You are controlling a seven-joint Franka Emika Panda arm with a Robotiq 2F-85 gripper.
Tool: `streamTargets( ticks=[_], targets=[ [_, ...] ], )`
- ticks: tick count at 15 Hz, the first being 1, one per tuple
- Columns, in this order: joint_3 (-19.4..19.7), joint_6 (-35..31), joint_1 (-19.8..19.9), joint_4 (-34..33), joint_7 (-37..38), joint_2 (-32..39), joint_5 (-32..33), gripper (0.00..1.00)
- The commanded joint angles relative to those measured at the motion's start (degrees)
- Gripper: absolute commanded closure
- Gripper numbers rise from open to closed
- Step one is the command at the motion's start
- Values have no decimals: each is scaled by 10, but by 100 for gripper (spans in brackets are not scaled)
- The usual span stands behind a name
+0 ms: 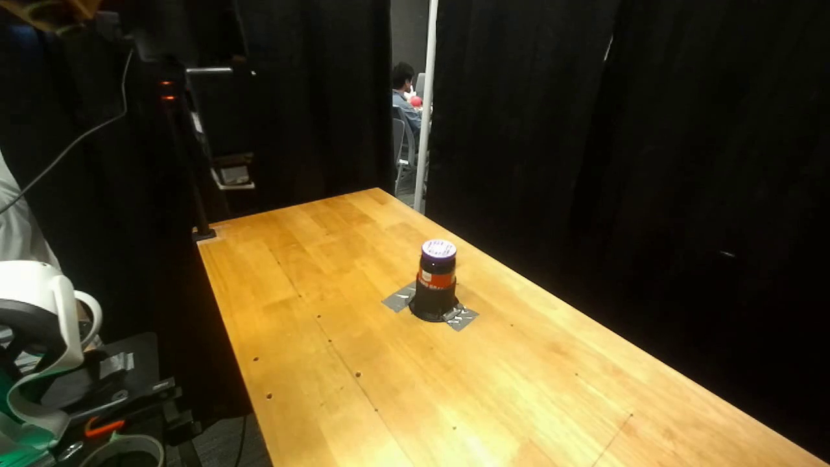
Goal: Put the rubber band around the brown cup
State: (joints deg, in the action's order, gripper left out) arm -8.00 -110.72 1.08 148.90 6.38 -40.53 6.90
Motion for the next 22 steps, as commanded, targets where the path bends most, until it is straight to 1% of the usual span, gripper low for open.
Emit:
streamTargets(
  ticks=[1, 3, 5, 7, 9, 10, 12, 15, 19, 22],
  targets=[
    [-59, -63, -27, -72, 77, 129, -1, 0],
    [-81, -138, -32, -102, 109, 196, 14, 0],
    [-91, -203, -29, -139, 126, 265, 32, 0],
    [-89, -266, -25, -181, 143, 337, 58, 0],
    [-74, -300, -28, -231, 150, 409, 85, 0],
    [-63, -313, -31, -256, 157, 443, 102, 0],
    [-36, -329, -44, -303, 159, 501, 115, 0],
    [5, -347, -65, -364, 150, 574, 106, 0],
    [44, -353, -86, -424, 138, 642, 85, 0],
    [59, -356, -97, -451, 137, 679, 71, 0]
  ],
)
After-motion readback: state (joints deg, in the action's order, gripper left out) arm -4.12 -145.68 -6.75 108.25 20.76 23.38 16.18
